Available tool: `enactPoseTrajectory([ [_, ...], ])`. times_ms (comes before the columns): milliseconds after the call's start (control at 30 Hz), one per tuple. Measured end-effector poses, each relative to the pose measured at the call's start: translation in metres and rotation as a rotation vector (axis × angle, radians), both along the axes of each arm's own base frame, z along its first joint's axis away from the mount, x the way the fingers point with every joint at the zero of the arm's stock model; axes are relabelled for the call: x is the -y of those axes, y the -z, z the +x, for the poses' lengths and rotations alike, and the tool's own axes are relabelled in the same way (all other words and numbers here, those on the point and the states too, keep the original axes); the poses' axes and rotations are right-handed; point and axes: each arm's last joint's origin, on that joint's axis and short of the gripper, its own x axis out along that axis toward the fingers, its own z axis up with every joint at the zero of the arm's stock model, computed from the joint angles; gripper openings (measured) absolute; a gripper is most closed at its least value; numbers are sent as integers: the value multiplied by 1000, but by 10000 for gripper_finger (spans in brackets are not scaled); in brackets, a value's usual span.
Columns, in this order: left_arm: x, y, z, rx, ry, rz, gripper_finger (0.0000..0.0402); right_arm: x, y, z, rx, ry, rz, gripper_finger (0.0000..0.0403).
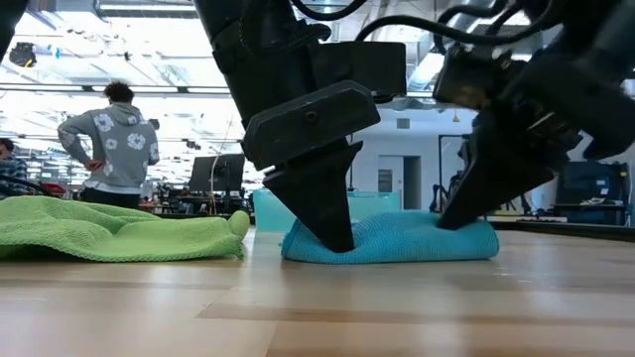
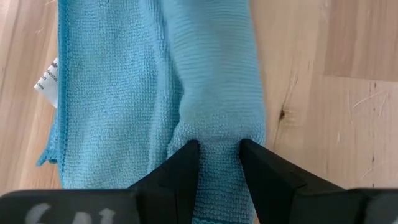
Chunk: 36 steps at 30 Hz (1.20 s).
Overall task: Roll microfiber towels into tight, uniform cylinder then place into a basket
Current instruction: Roll the blue microfiber cloth
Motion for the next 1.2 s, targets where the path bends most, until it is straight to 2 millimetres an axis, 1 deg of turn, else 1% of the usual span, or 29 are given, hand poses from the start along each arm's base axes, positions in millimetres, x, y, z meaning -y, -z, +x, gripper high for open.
enactPoseTrajectory([
  [133,0,0,0,4,-2,-2,119,7,4,-1,-63,88,54,17],
  [267,0,0,0,5,-2,-1,119,3,2,-4,-88,46,71,18],
  [367,0,0,0,7,-4,6,119,-3,-11,-10,-70,-4,56,15],
  [500,0,0,0,7,-4,8,119,-10,-41,-12,95,-12,-2,15],
  [600,0,0,0,7,-4,9,119,-10,-46,-9,167,6,-48,15],
  [667,0,0,0,8,-3,9,119,-11,-44,-3,200,-4,-45,15],
  [700,0,0,0,8,-4,9,119,-12,-40,1,202,-6,-46,15],
  [833,0,0,0,8,-3,11,119,-9,-12,9,119,-28,-58,14],
  [967,0,0,0,7,-3,12,119,-5,5,12,38,-12,-9,17],
  [1100,0,0,0,6,-3,13,119,-4,8,12,-5,-17,54,13],
  [1200,0,0,0,3,-1,9,119,-3,9,10,-30,9,56,9],
])
